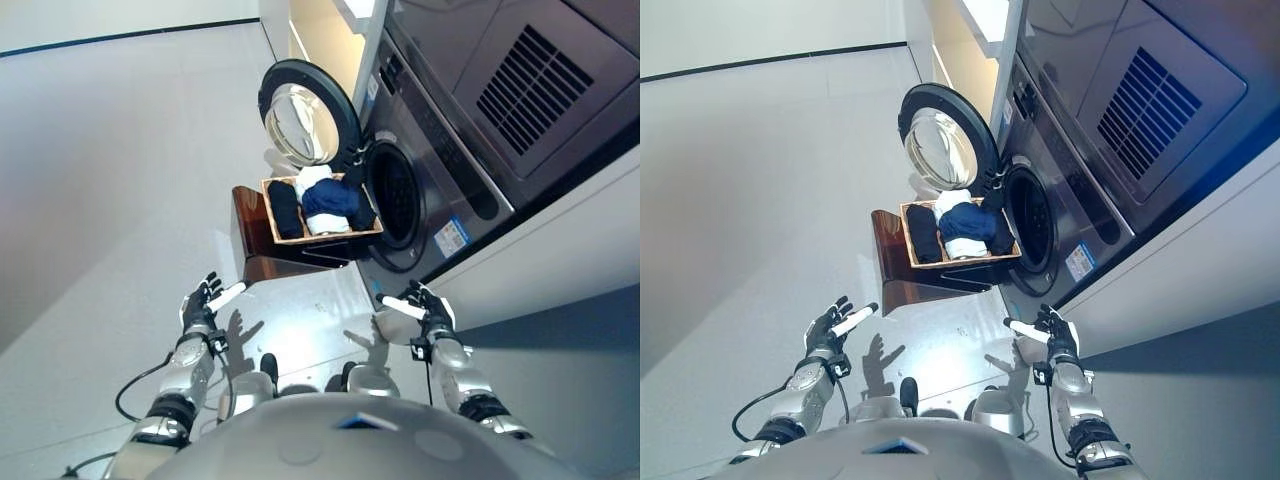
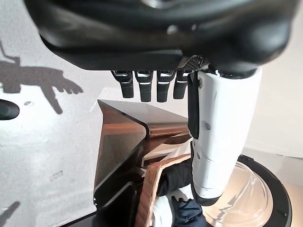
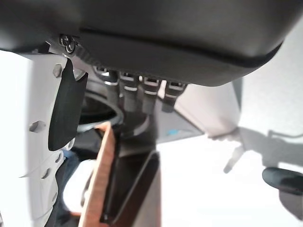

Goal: Pick up the clothes and place them into the washing machine

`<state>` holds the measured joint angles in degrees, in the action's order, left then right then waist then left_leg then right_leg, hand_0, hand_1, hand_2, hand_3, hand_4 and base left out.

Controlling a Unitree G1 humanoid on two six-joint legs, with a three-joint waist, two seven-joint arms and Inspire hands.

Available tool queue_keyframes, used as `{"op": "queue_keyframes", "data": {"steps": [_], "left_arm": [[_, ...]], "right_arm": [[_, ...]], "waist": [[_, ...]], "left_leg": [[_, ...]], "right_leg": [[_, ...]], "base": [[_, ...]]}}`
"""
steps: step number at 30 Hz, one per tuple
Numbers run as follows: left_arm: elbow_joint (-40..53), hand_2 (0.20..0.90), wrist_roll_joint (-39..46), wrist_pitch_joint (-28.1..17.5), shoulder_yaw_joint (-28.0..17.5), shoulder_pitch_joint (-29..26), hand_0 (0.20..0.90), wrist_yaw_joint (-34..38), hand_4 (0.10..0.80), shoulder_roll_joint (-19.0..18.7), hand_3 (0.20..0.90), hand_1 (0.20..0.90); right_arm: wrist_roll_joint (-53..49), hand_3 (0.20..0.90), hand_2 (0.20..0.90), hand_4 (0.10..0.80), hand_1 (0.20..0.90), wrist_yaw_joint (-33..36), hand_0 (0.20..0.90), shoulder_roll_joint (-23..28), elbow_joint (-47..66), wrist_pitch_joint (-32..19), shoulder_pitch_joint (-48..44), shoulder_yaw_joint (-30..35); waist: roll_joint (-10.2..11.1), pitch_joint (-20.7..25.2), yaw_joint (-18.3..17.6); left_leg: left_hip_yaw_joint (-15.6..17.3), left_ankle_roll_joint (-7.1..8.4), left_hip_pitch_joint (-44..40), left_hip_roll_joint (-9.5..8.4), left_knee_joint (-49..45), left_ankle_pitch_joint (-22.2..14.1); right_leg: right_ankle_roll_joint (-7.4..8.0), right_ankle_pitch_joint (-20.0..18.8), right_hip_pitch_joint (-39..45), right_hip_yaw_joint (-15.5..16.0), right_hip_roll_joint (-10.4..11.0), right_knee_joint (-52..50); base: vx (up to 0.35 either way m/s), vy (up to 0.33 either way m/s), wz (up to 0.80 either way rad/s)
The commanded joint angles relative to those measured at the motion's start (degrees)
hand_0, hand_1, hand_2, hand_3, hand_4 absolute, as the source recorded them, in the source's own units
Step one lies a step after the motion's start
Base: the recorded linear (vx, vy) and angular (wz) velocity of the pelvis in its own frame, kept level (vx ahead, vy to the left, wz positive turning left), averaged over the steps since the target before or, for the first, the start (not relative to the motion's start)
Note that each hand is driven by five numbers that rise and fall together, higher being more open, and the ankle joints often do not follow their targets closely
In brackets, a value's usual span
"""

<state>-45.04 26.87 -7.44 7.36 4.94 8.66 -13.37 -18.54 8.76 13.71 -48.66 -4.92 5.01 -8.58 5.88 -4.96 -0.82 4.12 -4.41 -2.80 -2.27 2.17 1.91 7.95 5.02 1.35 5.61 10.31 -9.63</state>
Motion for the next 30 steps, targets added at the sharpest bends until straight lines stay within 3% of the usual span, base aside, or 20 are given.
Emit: {"op": "queue_keyframes", "data": {"steps": [1,3,5,10,18,22,24,26,28,29,30], "left_arm": [[4.11,0.9,-1.16,-2.88,-1.05,-4.15,0.9,-0.38,0.8,-3.06,0.9,0.9],[3.77,0.9,-0.97,-3.13,-1.65,-4.2,0.9,-0.01,0.8,-3.23,0.9,0.9],[3.57,0.9,-0.76,-3.4,-1.59,-4.6,0.9,0.04,0.8,-3.32,0.9,0.9],[3.2,0.9,-1.33,-3.62,-1.24,-5.1,0.9,0.25,0.8,-3.6,0.9,0.9],[3.1,0.9,-1.3,-3.38,-0.49,-4.38,0.9,-0.19,0.8,-2.83,0.9,0.9],[2.46,0.9,-1.32,-2.96,-0.51,-3.86,0.9,-0.35,0.8,-2.15,0.9,0.9],[2.35,0.9,-1.31,-2.61,-0.6,-3.91,0.9,-0.2,0.8,-1.79,0.9,0.9],[2.34,0.9,-0.97,-2.76,-0.73,-3.66,0.9,0.02,0.8,-1.27,0.9,0.9],[1.67,0.9,-0.06,-3.09,-0.48,-4.63,0.9,0.07,0.8,-0.8,0.9,0.9],[1.4,0.9,-0.08,-3.13,0.12,-4.99,0.9,-0.19,0.8,-0.19,0.9,0.9],[1.39,0.9,-0.08,-3.13,0.12,-4.99,0.9,-0.19,0.8,-0.17,0.9,0.9]], "right_arm": [[-0.96,0.9,0.9,0.8,0.9,0.47,0.9,0.59,3.12,-3.97,-3.22,2.16],[-1.24,0.9,0.9,0.8,0.9,0.54,0.9,0.61,3.66,-4.34,-3.36,2.12],[-1.15,0.9,0.9,0.8,0.9,0.85,0.9,0.76,3.99,-4.57,-3.66,2.24],[-1.08,0.9,0.9,0.8,0.9,1.24,0.9,0.49,3.83,-4.8,-3.71,2.25],[-1.18,0.9,0.9,0.8,0.9,1.23,0.9,0.28,3.57,-4.46,-1.31,3.42],[-0.79,0.9,0.9,0.8,0.9,0.89,0.9,0.73,3.64,-4.4,-1.08,3.27],[-0.26,0.9,0.9,0.8,0.9,0.76,0.9,0.87,3.66,-4.39,-1.01,2.81],[0.23,0.9,0.9,0.8,0.9,0.7,0.9,1.18,3.35,-4.54,-1.11,2.26],[0.79,0.9,0.9,0.8,0.9,0.81,0.9,1.81,3.6,-4.67,-1.55,1.79],[0.82,0.9,0.9,0.8,0.9,0.97,0.9,2.34,3.81,-4.78,-1.32,2.16],[0.82,0.9,0.9,0.8,0.9,0.97,0.9,2.35,3.82,-4.78,-1.31,2.16]], "waist": [[-1.58,-0.22,-0.08],[-2.23,-0.69,-0.32],[-2.38,-1.47,-0.95],[-1.49,-3.09,-3.28],[-0.72,-3.63,-5.82],[-0.68,-3.09,-5.54],[-1.4,-2.39,-5.07],[-1.46,-1.68,-4.75],[-1.98,-0.74,-5.01],[-2.33,0.3,-5.51],[-2.38,0.3,-5.54]], "left_leg": [[-0.52,-1.11,-1.62,-1.75,-2.93,-5.56],[-0.42,-0.93,-2.81,-1.46,-2.4,-6.21],[-0.91,-0.34,-3.32,-1.39,-2.5,-6.94],[-2.02,0.82,-5.78,-1.46,-1.7,-8.22],[-3.54,1.77,-9.87,-1.5,-0.17,-8.58],[-4.75,1.72,-11.36,-2.16,-0.62,-8.41],[-4.97,1.92,-11.53,-1.44,-1.42,-8.07],[-4.8,2.42,-11.16,-1.54,-2.19,-7.33],[-5.6,3.53,-11.53,-0.38,-1.93,-6.59],[-5.93,4.43,-12.55,1.22,-0.48,-6.06],[-5.96,4.44,-12.61,1.26,-0.4,-6.04]], "right_leg": [[-0.82,-13.72,-4.95,-3.78,-1.83,-13.06],[-1.27,-12.35,-7.47,-2.9,-2.27,-11.38],[-0.66,-12.92,-9.6,-2.22,-2.3,-5.44],[2.46,-20.48,-14.19,-6.03,-1.72,6.83],[3.96,-25.21,-15.43,-4.86,-3.68,10.54],[2.73,-23.7,-14.43,-3.18,-6.35,8.52],[0.35,-18.03,-13.86,-0.32,-8.9,5.47],[-0.51,-17.79,-12.71,-0.39,-9.97,5.85],[-1.61,-15.5,-12.14,-1.18,-11.44,6.24],[-1.98,-14.71,-11.93,-0.53,-12.08,6.71],[-2.0,-14.69,-11.9,-0.49,-12.11,6.72]], "base": [[0.089,0.116,0.09],[0.104,0.109,0.07],[0.096,0.018,-0.01],[0.144,-0.011,0.16],[0.163,-0.031,0.32],[0.163,-0.069,0.13],[0.119,-0.08,-0.03],[0.158,-0.088,0.06],[0.228,-0.153,0.06],[0.199,-0.153,0.12],[0.183,-0.153,0.22]]}}
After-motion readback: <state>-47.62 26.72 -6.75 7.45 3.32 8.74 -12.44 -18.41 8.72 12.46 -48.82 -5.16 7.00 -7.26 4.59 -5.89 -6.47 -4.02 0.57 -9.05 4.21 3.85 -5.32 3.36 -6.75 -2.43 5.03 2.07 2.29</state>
